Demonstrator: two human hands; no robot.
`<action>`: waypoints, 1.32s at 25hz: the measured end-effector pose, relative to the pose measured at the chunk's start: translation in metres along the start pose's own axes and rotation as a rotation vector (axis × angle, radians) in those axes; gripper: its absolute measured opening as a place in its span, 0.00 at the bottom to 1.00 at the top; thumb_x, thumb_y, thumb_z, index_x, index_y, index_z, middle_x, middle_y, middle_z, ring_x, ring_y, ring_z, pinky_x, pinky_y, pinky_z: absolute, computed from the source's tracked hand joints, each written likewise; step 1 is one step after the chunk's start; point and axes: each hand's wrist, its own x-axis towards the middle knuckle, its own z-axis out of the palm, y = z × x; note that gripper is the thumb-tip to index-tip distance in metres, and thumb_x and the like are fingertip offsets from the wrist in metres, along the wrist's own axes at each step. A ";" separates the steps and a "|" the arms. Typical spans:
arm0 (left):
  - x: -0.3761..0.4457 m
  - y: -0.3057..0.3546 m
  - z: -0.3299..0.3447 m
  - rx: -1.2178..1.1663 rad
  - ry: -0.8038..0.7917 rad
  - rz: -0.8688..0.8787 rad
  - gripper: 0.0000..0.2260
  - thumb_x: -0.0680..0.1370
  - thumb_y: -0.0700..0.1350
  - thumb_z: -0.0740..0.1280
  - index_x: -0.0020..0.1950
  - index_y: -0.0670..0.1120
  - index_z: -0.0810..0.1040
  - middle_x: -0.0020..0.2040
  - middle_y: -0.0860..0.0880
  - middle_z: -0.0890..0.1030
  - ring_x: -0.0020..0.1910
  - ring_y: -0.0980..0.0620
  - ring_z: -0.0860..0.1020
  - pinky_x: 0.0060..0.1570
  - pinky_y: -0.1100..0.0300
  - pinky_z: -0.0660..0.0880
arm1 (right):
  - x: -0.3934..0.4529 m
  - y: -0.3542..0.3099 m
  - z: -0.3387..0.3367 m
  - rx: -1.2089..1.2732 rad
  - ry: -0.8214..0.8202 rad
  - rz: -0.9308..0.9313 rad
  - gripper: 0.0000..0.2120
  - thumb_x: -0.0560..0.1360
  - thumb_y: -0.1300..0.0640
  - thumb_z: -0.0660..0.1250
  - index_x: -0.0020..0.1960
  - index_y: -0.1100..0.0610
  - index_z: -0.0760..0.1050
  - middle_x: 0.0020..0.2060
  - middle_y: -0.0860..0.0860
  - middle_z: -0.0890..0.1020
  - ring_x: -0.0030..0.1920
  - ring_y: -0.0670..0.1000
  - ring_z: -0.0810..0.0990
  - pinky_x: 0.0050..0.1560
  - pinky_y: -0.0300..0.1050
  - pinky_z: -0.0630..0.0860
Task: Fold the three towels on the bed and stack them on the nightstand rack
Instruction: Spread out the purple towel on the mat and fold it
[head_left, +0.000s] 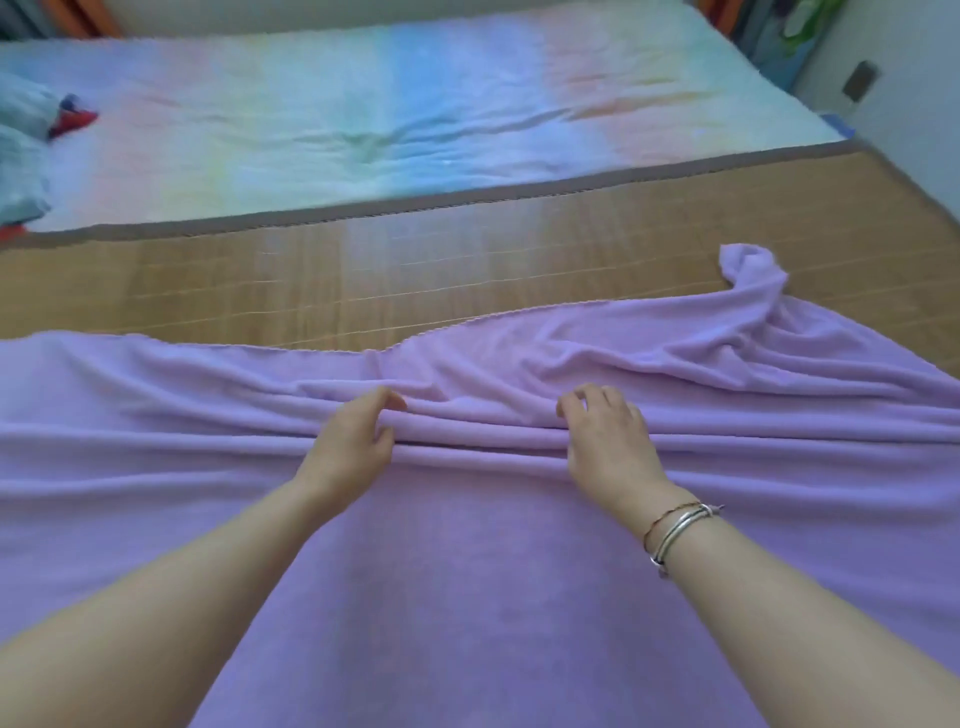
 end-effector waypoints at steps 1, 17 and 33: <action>-0.007 -0.030 -0.022 0.006 0.020 -0.048 0.14 0.76 0.35 0.59 0.59 0.47 0.75 0.53 0.54 0.79 0.51 0.53 0.77 0.48 0.60 0.71 | 0.011 -0.033 0.002 0.026 0.004 -0.026 0.17 0.65 0.70 0.64 0.52 0.59 0.75 0.50 0.57 0.77 0.51 0.62 0.75 0.46 0.52 0.71; 0.112 -0.155 -0.073 0.152 -0.044 -0.316 0.15 0.75 0.42 0.63 0.62 0.49 0.70 0.55 0.47 0.78 0.53 0.44 0.76 0.44 0.53 0.72 | 0.185 -0.138 0.052 0.028 -0.219 0.246 0.18 0.75 0.66 0.55 0.64 0.59 0.62 0.46 0.59 0.77 0.46 0.61 0.76 0.38 0.48 0.67; 0.193 -0.102 -0.016 0.251 -0.037 -0.176 0.28 0.80 0.43 0.57 0.78 0.52 0.52 0.79 0.51 0.51 0.78 0.45 0.47 0.74 0.42 0.47 | 0.228 -0.060 0.058 0.607 0.029 0.136 0.29 0.76 0.67 0.56 0.75 0.53 0.57 0.71 0.54 0.69 0.68 0.55 0.70 0.64 0.44 0.65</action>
